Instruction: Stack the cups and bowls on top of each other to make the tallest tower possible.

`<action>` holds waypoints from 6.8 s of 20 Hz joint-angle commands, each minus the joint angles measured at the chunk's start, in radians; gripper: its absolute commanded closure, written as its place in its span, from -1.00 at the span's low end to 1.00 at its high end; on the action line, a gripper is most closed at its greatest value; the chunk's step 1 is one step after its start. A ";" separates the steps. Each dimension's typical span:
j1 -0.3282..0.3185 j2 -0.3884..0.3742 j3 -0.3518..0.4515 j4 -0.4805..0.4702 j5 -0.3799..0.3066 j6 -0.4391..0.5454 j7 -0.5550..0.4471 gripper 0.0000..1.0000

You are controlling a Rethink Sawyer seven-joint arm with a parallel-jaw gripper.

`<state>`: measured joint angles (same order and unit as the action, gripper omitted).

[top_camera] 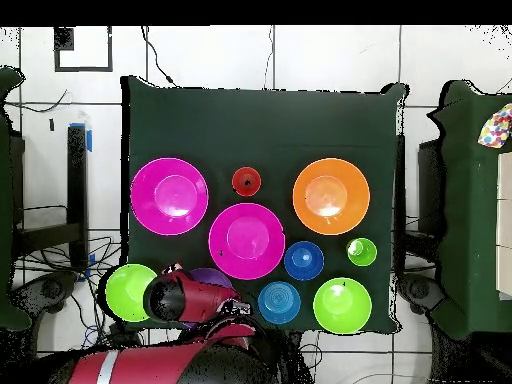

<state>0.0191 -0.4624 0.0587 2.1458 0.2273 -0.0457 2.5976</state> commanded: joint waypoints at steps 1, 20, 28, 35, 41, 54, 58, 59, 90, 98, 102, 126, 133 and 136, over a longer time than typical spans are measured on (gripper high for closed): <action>0.012 -0.080 0.026 -0.023 -0.008 0.112 0.061 1.00; 0.085 -0.286 -0.047 0.036 -0.002 0.354 0.093 1.00; 0.053 -0.303 -0.054 0.033 -0.022 0.384 0.056 1.00; 0.073 -0.355 -0.083 0.031 -0.035 0.466 0.050 1.00; 0.068 -0.409 -0.115 0.024 -0.069 0.545 0.014 1.00; -0.048 -0.518 -0.131 -0.044 -0.246 0.698 -0.145 1.00; -0.082 -0.523 -0.117 -0.062 -0.309 0.680 -0.164 1.00; -0.089 -0.526 -0.110 -0.063 -0.320 0.680 -0.166 1.00; -0.505 -0.396 0.292 -0.186 -0.667 0.582 -0.380 1.00; -0.541 -0.335 0.364 -0.280 -0.715 0.629 -0.394 1.00; -0.560 -0.312 0.410 -0.327 -0.729 0.684 -0.446 1.00; -0.582 -0.114 0.491 -0.600 -0.832 0.819 -0.655 1.00; -0.648 -0.143 0.501 -0.523 -0.852 0.808 -0.720 1.00; -0.689 -0.190 0.506 -0.458 -0.856 0.809 -0.745 1.00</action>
<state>-0.6114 -0.6280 0.5453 1.5817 -0.5136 0.7299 2.1886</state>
